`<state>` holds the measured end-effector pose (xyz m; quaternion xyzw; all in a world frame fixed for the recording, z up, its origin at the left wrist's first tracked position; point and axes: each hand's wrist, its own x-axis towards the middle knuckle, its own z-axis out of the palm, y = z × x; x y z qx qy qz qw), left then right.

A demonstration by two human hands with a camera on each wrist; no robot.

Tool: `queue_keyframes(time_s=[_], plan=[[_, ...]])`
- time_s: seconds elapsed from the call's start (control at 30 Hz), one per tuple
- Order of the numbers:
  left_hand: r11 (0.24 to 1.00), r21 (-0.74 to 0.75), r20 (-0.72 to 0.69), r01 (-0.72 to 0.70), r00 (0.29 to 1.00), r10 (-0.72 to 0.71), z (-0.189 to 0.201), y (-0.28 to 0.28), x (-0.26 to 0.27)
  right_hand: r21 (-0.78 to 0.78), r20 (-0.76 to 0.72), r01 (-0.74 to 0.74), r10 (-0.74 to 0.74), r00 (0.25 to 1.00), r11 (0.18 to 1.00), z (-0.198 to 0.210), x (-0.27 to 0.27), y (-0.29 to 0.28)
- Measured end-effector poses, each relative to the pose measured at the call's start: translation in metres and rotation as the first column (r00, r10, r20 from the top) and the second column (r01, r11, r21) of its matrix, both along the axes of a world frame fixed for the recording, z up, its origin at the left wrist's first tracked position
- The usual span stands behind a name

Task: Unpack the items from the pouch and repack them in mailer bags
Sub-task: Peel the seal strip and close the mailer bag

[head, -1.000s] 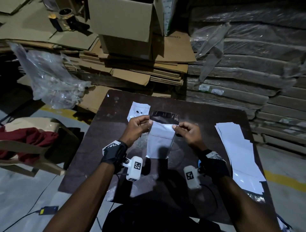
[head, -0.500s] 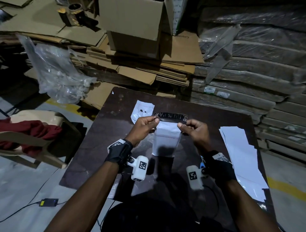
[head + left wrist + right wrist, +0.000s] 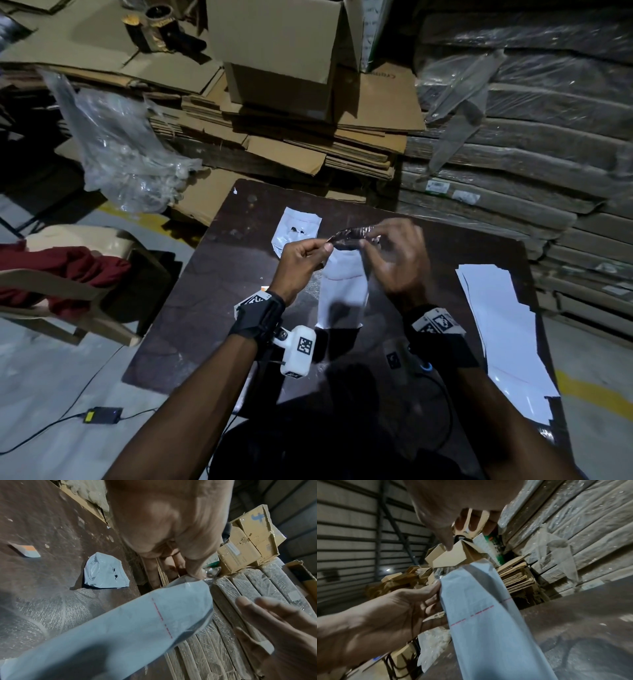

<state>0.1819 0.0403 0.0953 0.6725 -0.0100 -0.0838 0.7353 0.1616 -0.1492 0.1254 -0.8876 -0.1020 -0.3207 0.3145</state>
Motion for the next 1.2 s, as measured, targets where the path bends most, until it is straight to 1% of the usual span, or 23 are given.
queue_keyframes(time_s=[0.07,0.13,0.2,0.27,0.43,0.53,0.67,0.8,0.9,1.07,1.13,1.2], plan=[[1.000,-0.001,0.024,-0.005,1.000,0.005,-0.001,-0.002,-0.001,-0.110,-0.064,-0.097,0.090,0.994,0.989,-0.005,0.004,0.007],[1.000,-0.008,0.041,0.001,0.999,0.000,-0.001,-0.003,-0.001,-0.138,-0.116,-0.157,0.141,0.983,0.978,-0.009,0.007,0.012],[1.000,-0.014,0.059,0.018,0.998,-0.017,-0.003,-0.003,-0.002,-0.136,-0.149,-0.173,0.153,0.977,0.975,-0.010,0.010,0.014],[1.000,0.013,0.086,0.024,0.996,-0.025,-0.004,-0.002,-0.001,-0.149,-0.159,-0.172,0.148,0.976,0.974,-0.010,0.012,0.015],[0.986,0.167,0.221,-0.005,0.975,-0.032,-0.005,-0.005,0.001,-0.169,-0.168,-0.170,0.141,0.976,0.971,-0.009,0.016,0.020],[0.976,0.214,0.250,-0.045,0.968,-0.010,-0.007,-0.007,0.001,-0.132,-0.202,-0.165,0.136,0.970,0.977,-0.011,0.022,0.019],[0.967,0.246,0.278,-0.068,0.960,-0.003,-0.005,-0.007,-0.002,-0.020,-0.344,-0.233,0.212,0.915,0.972,-0.008,0.029,0.016],[0.953,0.290,0.309,-0.087,0.951,-0.008,-0.009,-0.003,-0.003,0.058,-0.428,-0.291,0.287,0.857,0.955,0.000,0.034,0.008],[0.953,0.285,0.298,-0.103,0.954,0.014,-0.010,-0.004,-0.003,0.085,-0.437,-0.289,0.297,0.849,0.953,0.004,0.035,0.007],[0.991,0.114,0.204,-0.074,0.978,0.050,-0.002,-0.011,-0.005,0.146,-0.382,-0.210,0.251,0.889,0.967,-0.001,0.037,0.007],[0.993,0.088,0.183,-0.080,0.981,0.063,-0.002,-0.012,-0.007,0.142,-0.342,-0.169,0.208,0.917,0.975,-0.001,0.033,0.009],[0.990,0.093,0.173,-0.106,0.981,0.089,-0.002,-0.013,-0.009,0.114,-0.251,-0.132,0.157,0.955,0.985,0.001,0.027,0.010]])
